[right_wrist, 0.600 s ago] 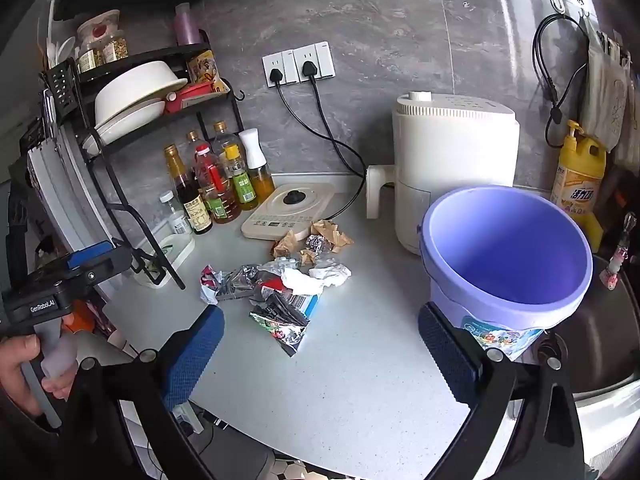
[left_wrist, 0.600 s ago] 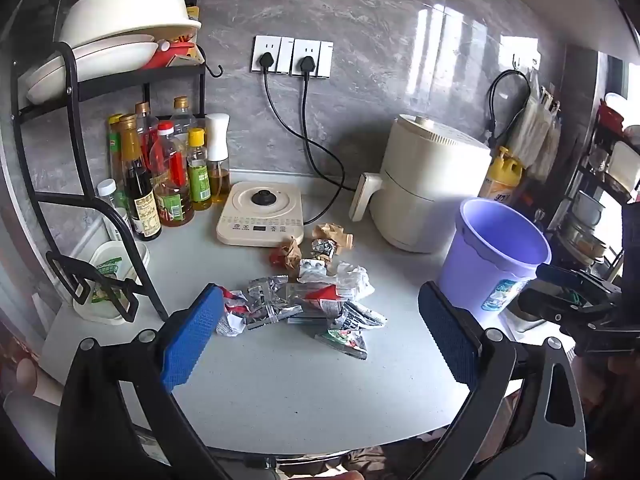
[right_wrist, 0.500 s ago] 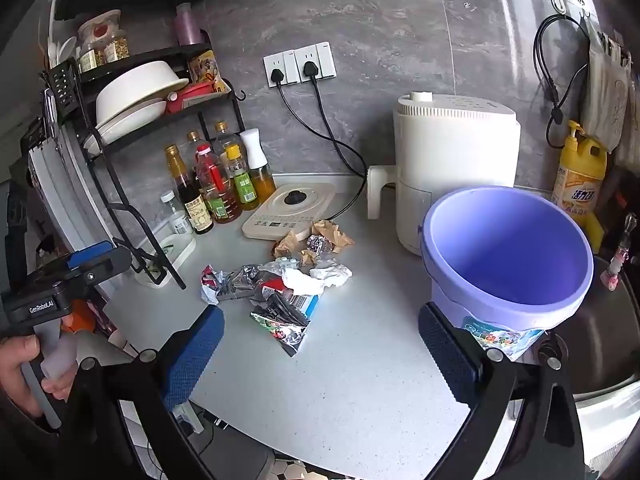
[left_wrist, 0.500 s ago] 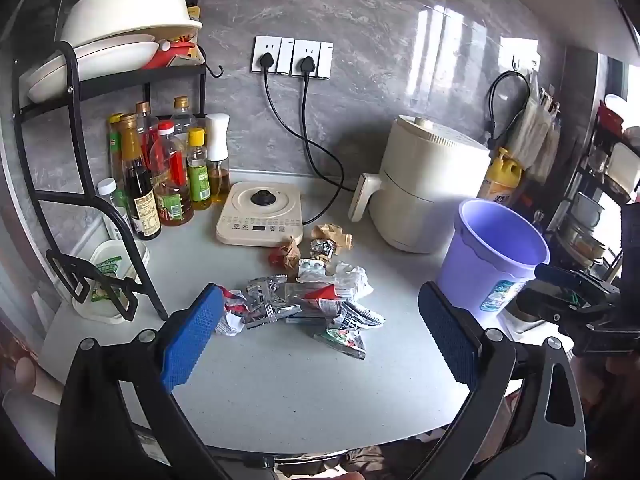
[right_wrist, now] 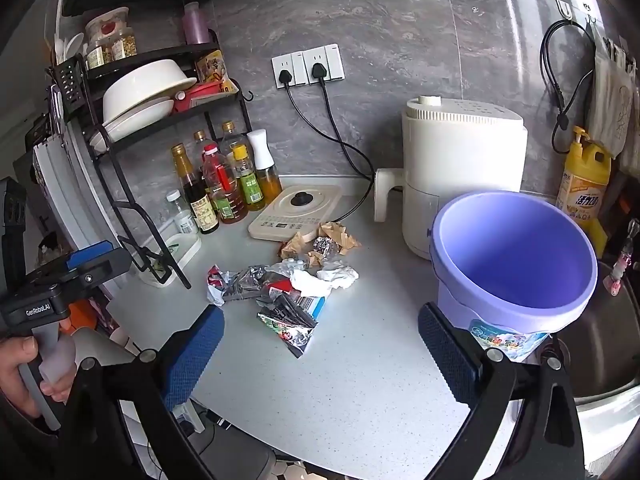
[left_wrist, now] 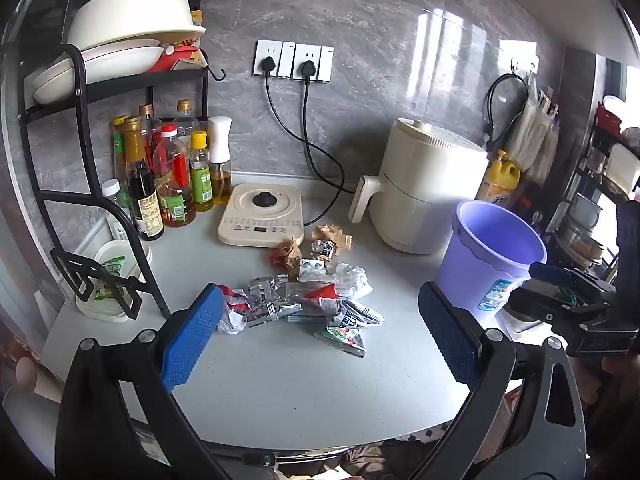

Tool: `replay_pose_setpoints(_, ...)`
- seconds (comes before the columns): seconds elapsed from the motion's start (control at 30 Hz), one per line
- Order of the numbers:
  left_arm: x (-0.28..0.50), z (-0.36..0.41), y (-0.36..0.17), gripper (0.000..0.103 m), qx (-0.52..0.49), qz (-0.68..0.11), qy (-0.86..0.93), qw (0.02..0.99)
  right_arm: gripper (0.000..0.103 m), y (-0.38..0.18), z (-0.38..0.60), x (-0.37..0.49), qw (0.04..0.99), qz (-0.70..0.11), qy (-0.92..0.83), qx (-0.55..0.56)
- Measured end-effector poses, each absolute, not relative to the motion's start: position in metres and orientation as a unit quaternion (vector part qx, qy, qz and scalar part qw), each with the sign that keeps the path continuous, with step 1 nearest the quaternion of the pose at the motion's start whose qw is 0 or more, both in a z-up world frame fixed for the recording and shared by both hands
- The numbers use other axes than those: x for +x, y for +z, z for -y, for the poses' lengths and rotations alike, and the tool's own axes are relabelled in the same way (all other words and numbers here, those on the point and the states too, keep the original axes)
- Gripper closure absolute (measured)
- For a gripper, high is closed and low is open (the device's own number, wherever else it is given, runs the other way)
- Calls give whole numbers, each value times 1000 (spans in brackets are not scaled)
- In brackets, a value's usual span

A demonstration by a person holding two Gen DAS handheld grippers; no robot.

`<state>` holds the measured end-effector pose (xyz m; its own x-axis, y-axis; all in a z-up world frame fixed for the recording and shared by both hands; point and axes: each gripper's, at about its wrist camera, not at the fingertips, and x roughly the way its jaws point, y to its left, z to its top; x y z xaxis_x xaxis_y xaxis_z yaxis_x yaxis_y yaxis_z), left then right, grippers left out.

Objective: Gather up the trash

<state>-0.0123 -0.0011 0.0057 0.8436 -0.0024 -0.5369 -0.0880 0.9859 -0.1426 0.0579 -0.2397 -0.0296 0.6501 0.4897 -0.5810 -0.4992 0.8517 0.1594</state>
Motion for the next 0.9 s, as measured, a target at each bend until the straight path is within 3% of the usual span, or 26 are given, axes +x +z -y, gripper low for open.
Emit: replay_pose_setpoints(0.9,-21,14,6,6,-68,-279,21,958,8,-31,247,44,915,-308,260,-15)
